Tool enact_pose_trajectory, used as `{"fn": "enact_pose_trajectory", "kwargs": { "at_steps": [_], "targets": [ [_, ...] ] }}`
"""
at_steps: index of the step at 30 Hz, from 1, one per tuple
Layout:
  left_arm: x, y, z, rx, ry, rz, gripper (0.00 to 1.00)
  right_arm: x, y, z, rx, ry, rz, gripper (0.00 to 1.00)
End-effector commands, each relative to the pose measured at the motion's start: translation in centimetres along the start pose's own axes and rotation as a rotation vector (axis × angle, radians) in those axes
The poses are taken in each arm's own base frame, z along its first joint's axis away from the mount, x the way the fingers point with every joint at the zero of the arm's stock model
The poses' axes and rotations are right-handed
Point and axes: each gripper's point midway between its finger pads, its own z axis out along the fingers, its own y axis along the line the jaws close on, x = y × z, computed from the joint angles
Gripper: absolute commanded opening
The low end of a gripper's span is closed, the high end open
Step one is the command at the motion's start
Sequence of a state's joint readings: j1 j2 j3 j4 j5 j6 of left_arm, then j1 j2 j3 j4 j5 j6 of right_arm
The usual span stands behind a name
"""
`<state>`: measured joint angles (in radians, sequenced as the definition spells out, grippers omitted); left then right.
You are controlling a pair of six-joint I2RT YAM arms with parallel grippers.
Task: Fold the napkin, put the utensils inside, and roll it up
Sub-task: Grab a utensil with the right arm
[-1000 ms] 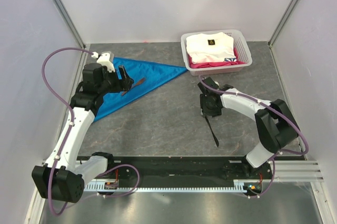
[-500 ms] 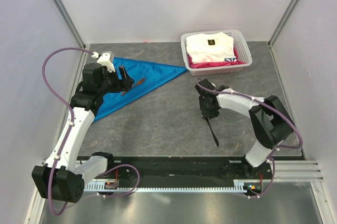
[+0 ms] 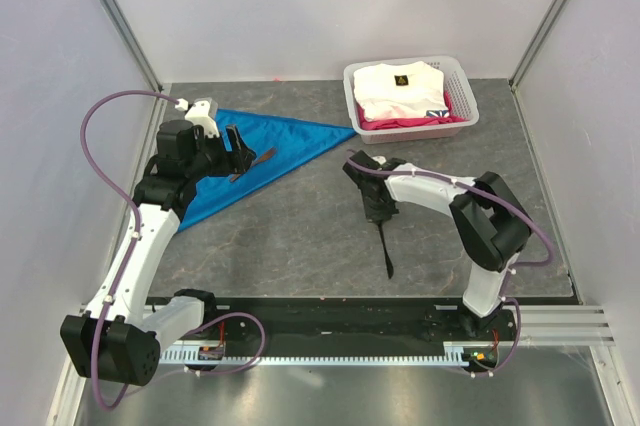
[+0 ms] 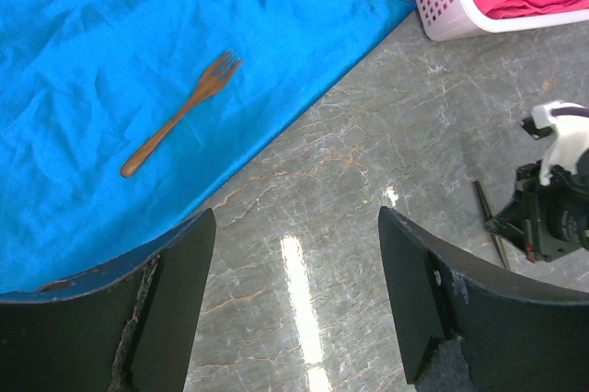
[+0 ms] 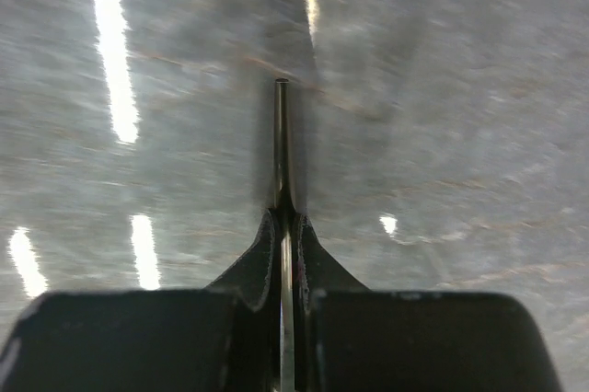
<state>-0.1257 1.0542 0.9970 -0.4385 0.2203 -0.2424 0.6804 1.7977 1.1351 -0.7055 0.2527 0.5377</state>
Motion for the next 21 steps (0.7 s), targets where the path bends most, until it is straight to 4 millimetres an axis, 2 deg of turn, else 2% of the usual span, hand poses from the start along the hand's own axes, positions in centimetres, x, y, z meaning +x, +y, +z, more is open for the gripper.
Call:
{"fn": "enact_pose_trajectory", "kwargs": {
  "at_steps": [1, 9, 14, 21],
  "targets": [
    [-1.1, -0.7, -0.2, 0.036, -0.042, 0.029, 0.79, -3.0, 6.5, -0.2, -0.172, -0.058, 0.093, 0.0],
    [-1.2, -0.7, -0.2, 0.031, -0.047, 0.028, 0.79, -9.0, 12.8, -3.8, -0.42, -0.189, 0.267, 0.0],
    [-1.3, -0.8, -0.3, 0.037, -0.046, 0.026, 0.79, -10.5, 15.6, -4.3, -0.478, -0.215, 0.297, 0.0],
    [-1.2, -0.9, -0.2, 0.041, -0.042, 0.023, 0.79, -12.7, 19.5, -5.7, -0.631, -0.253, 0.423, 0.0]
  ]
}}
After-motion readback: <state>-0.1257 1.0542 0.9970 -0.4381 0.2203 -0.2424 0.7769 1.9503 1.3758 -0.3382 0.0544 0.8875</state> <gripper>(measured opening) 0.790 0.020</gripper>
